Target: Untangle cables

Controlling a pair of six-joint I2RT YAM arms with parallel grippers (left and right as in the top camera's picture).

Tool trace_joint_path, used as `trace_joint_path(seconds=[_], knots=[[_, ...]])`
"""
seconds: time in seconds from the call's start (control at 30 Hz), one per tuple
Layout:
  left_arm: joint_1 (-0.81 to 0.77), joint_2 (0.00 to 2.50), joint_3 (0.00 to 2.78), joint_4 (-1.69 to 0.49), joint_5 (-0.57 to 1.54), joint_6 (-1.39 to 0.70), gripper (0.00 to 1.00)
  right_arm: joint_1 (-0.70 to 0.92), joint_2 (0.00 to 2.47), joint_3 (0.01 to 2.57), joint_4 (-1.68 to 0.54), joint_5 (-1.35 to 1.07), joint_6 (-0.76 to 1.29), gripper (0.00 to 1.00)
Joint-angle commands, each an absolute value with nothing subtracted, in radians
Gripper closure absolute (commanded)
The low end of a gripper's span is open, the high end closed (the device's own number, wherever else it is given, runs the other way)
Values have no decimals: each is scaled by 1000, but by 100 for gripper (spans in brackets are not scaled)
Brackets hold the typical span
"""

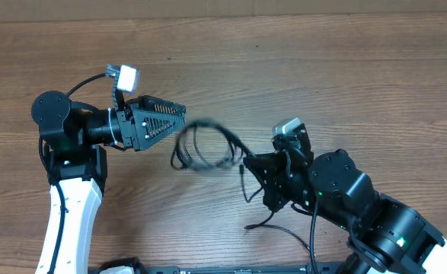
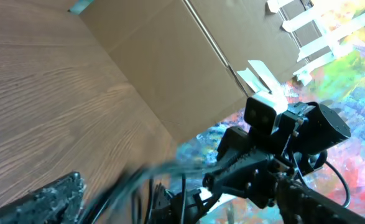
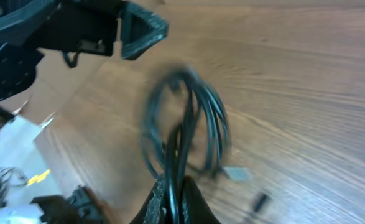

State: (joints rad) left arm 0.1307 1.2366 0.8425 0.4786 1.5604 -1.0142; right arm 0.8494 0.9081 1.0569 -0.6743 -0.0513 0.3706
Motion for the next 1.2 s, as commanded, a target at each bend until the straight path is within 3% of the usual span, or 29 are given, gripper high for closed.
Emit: trace_joint_path(seconds=[0.0, 0.27, 0.37, 0.6, 0.7, 0.87, 1.17], knots=[[130, 1237, 853, 482, 1580, -998, 0, 842, 904, 1082, -668, -99, 377, 96], [124, 1237, 848, 412, 1580, -792, 7, 842, 904, 1082, -669, -108, 422, 96], [108, 1237, 835, 324, 1580, -692, 19, 842, 905, 1082, -668, -108, 422, 96], [46, 1237, 818, 41, 1573, -428, 20, 842, 905, 1082, -668, -107, 422, 96], [17, 1237, 818, -67, 1500, -417, 35, 842, 906, 1082, -668, -107, 422, 96], [-41, 1237, 818, -267, 1308, -363, 43, 842, 922, 1082, -669, -107, 422, 96], [-194, 1237, 818, -556, 1127, -146, 75, 842, 955, 1082, -668, -107, 422, 96]])
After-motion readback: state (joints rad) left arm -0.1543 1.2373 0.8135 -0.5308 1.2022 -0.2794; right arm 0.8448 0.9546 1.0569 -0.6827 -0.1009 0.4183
